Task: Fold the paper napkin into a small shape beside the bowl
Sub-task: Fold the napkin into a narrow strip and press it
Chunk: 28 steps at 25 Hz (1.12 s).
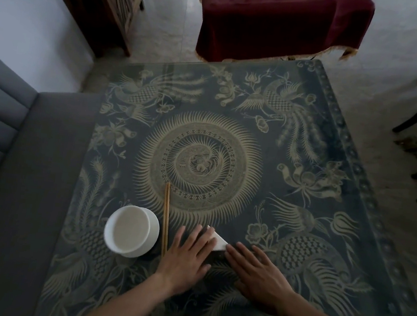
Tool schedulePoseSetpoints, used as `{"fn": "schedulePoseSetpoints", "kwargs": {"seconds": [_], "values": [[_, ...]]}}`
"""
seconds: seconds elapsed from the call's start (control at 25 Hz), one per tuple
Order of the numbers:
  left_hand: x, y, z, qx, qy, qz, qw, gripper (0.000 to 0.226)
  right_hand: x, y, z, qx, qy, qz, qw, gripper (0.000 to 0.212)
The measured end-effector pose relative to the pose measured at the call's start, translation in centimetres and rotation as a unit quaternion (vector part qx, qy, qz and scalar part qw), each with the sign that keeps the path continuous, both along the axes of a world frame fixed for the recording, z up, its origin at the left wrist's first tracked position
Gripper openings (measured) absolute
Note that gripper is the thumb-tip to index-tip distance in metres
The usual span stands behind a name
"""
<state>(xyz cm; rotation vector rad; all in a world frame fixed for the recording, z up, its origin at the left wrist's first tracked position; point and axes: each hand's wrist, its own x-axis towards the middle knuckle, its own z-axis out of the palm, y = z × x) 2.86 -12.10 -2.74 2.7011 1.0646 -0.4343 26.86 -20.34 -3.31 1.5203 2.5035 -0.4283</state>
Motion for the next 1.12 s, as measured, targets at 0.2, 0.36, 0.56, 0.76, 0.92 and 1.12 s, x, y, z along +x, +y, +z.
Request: {"fn": "schedulePoseSetpoints", "kwargs": {"seconds": [0.2,0.36,0.56,0.76,0.92,1.12], "values": [[-0.2,-0.8,-0.5,-0.026,0.013,-0.077,0.997,0.073,-0.7,0.4,1.0,-0.042,0.008,-0.031,0.999,0.08],[-0.7,-0.3,-0.8,-0.043,0.014,-0.053,0.998,0.074,-0.9,0.2,0.9,-0.04,0.014,-0.054,0.998,0.079],[-1.5,-0.4,-0.8,-0.07,0.025,-0.034,0.997,0.074,-1.3,0.0,0.9,-0.044,0.01,-0.065,0.997,0.076],[-1.8,-0.5,-0.2,-0.068,0.048,-0.011,0.996,0.08,-2.4,-0.2,1.0,-0.048,0.014,-0.087,0.995,0.079],[-1.6,-0.1,0.5,-0.047,0.056,-0.026,0.997,0.078,-2.6,0.4,1.3,-0.056,0.002,-0.096,0.994,0.077],[-0.9,1.3,1.8,-0.009,0.035,-0.084,0.996,0.067,-2.8,0.6,0.5,-0.058,-0.022,-0.067,0.996,0.074]]}}
